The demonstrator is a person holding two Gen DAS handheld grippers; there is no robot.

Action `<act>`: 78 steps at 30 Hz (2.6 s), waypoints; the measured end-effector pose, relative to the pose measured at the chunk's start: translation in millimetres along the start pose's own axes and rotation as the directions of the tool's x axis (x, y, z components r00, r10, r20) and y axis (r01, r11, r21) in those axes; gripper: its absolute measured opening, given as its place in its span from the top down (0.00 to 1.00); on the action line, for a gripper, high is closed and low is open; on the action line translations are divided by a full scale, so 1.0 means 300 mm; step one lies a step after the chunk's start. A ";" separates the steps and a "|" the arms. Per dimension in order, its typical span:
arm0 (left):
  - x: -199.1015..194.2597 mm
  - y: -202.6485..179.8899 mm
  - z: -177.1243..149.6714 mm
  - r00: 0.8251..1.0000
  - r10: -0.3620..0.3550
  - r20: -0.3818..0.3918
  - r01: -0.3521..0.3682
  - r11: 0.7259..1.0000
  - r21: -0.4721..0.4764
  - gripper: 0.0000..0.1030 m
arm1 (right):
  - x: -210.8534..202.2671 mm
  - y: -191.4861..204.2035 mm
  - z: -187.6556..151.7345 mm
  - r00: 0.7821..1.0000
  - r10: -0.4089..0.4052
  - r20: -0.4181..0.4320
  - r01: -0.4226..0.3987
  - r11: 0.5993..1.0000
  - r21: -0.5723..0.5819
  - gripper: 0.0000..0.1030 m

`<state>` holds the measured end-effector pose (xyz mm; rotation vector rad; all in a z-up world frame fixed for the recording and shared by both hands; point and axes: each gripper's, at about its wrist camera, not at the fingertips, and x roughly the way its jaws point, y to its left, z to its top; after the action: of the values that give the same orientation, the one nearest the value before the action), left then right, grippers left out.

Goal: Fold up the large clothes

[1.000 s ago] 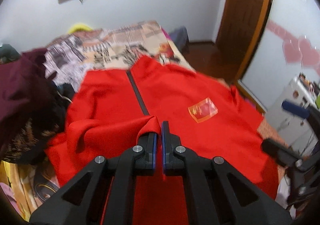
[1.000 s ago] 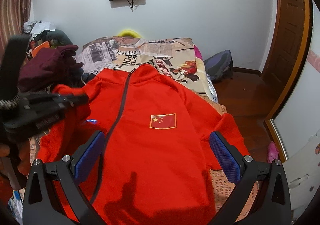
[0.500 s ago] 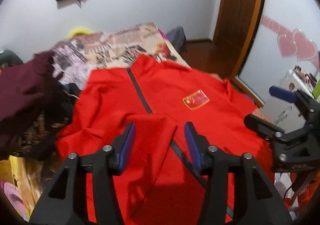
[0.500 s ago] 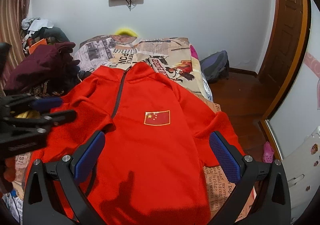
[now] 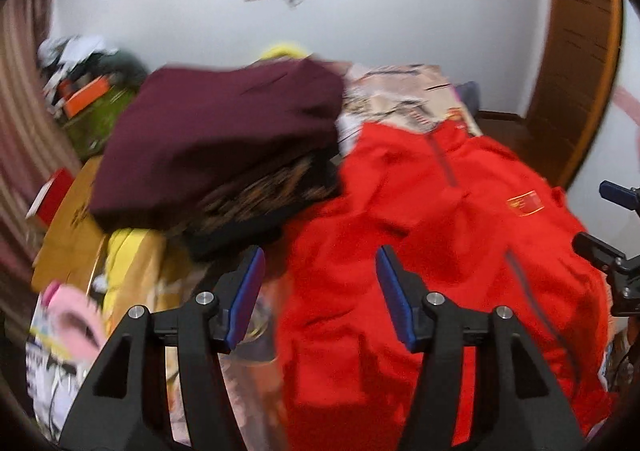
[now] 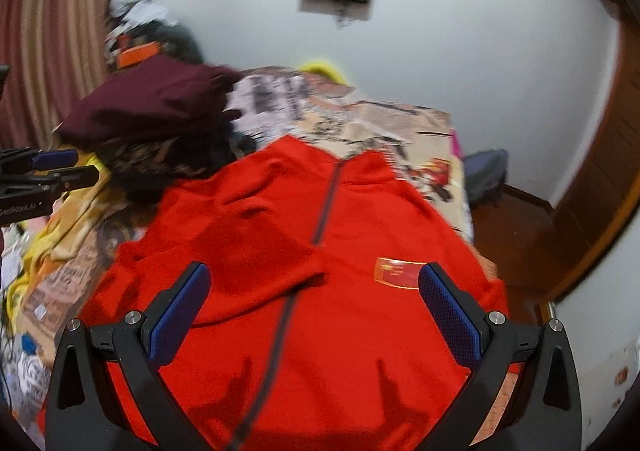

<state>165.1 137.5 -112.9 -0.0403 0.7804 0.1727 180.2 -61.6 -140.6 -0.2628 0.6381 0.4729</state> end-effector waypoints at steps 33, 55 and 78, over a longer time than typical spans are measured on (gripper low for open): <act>0.132 0.184 -0.332 0.982 0.024 -0.187 -0.050 0.989 -0.138 0.45 | 0.353 0.361 -0.100 0.903 0.196 -0.381 -0.291 0.933 -0.211 0.88; 0.473 -0.147 -0.172 0.964 0.006 -0.266 0.048 0.979 0.197 0.45 | 0.024 -0.353 0.297 0.993 -0.024 0.112 -0.007 0.963 0.271 0.90; 0.420 -0.019 -0.208 0.976 -0.007 -0.219 0.017 0.999 0.045 0.99 | 0.171 -0.613 -0.280 0.987 0.045 -0.155 0.052 0.821 0.569 0.90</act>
<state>210.4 143.2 -246.0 -0.0201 1.0042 0.1398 265.2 -234.2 -221.0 0.2769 0.9100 0.2369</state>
